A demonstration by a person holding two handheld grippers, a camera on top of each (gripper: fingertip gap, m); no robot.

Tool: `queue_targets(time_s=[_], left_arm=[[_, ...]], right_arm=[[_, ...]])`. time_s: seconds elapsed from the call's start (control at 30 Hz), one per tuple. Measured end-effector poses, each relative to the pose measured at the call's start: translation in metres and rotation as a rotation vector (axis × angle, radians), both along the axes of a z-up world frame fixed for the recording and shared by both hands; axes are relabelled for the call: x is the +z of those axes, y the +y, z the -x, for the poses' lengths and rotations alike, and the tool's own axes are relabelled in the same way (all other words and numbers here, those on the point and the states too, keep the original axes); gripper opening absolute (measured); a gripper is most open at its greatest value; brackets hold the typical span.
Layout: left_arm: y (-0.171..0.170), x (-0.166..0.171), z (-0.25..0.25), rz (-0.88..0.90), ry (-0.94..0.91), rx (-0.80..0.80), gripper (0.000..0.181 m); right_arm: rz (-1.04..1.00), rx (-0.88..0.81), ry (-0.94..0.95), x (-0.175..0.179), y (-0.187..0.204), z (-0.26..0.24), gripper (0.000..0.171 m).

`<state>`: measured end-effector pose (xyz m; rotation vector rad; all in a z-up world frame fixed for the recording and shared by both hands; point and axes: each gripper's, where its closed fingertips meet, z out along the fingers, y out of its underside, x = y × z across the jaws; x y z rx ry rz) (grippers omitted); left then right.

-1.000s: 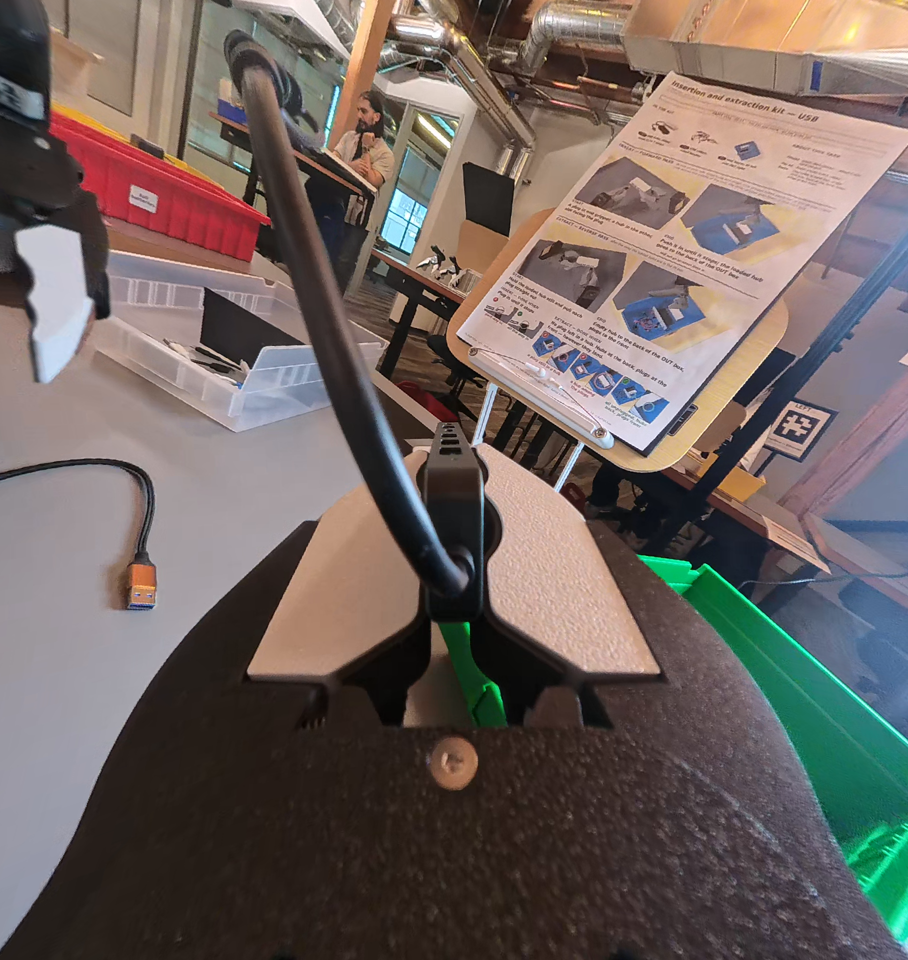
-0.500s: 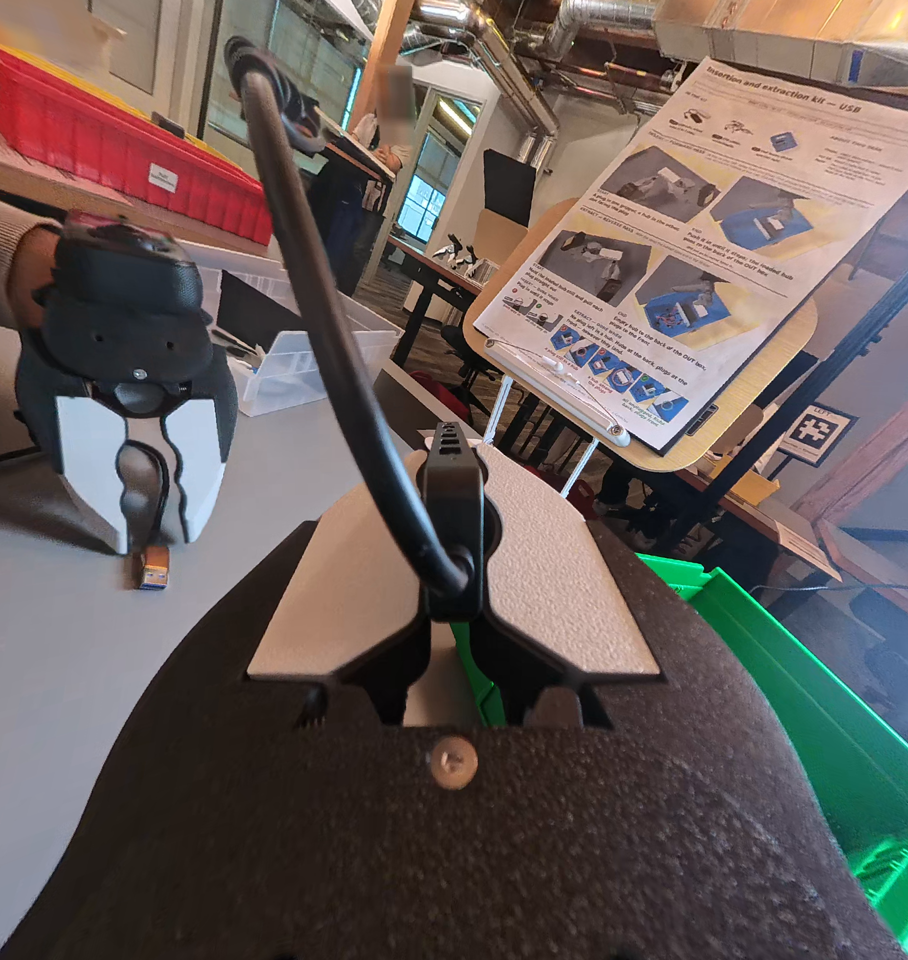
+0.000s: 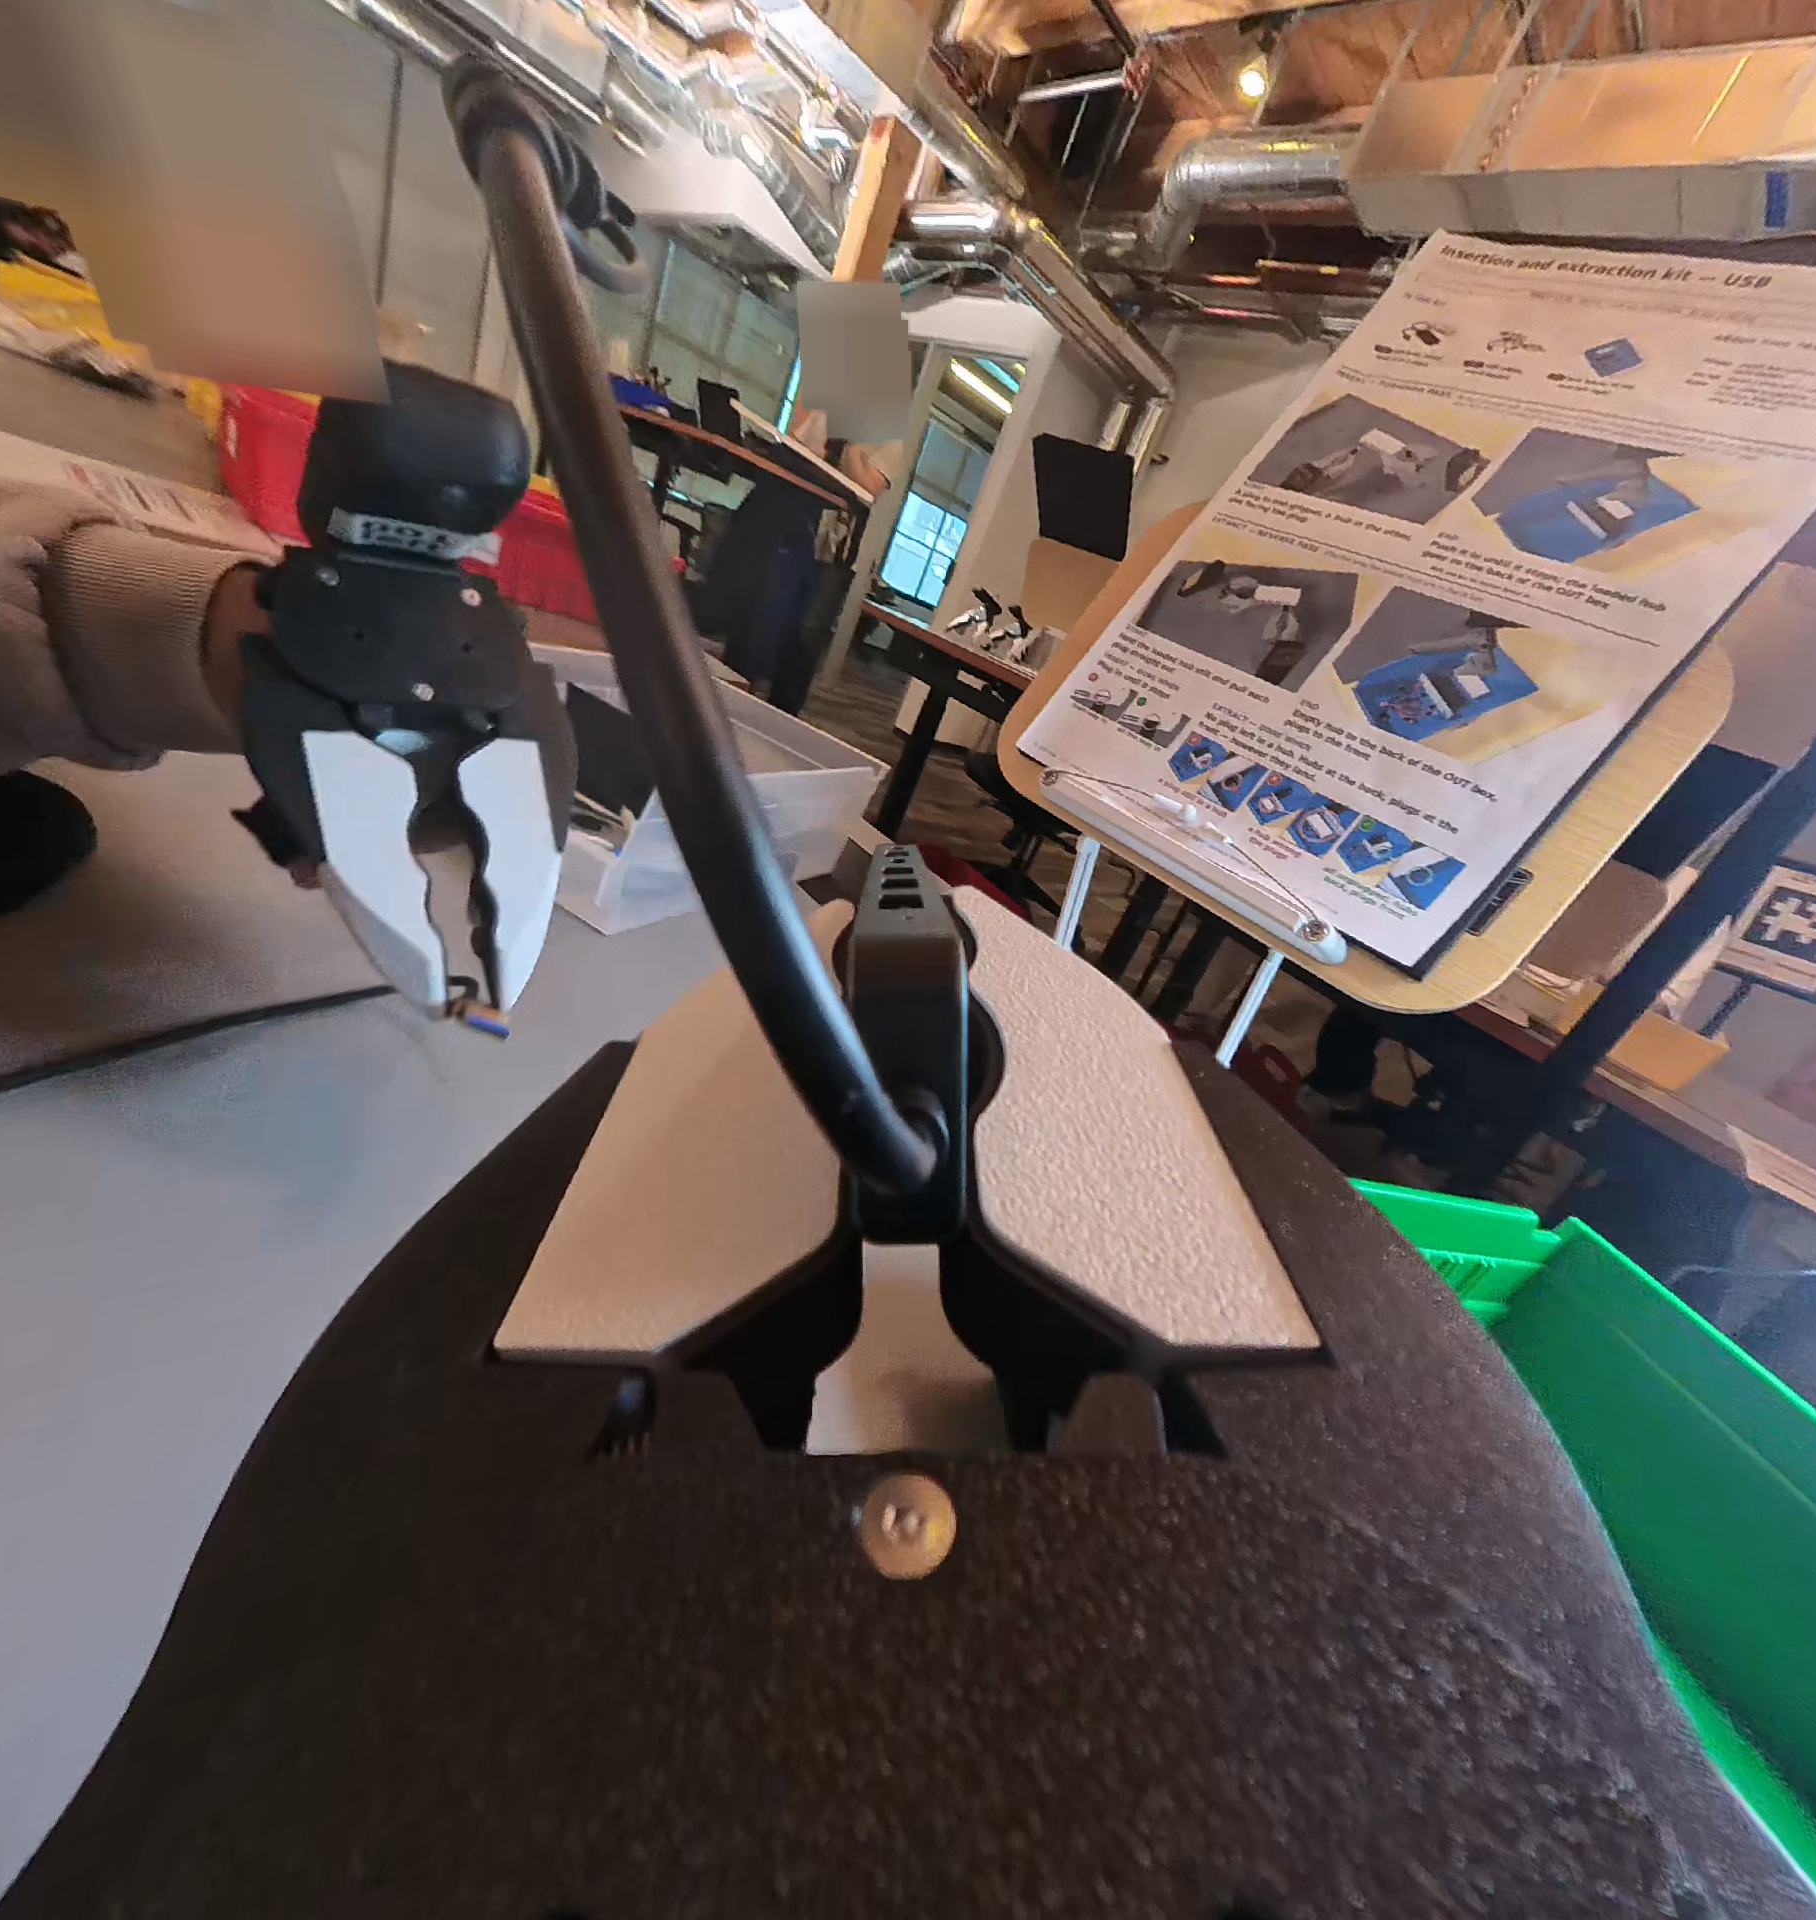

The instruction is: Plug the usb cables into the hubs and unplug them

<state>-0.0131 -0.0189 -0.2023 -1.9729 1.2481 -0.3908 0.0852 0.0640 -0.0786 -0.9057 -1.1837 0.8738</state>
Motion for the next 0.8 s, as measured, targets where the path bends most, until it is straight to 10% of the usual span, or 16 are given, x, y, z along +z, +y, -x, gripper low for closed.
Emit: queue_targets(time_s=[0.27,0.8], left_arm=[[-0.005,0.075,-0.005,-0.200,-0.258,0.008,0.012],[0.015,0.096,0.011,-0.366,-0.250,0.130,0.012]], right_arm=[[-0.070,0.030,-0.019,-0.004,-0.013,0.005,0.012],[-0.425,-0.033,-0.189,-0.031,-0.042,0.026,0.011]])
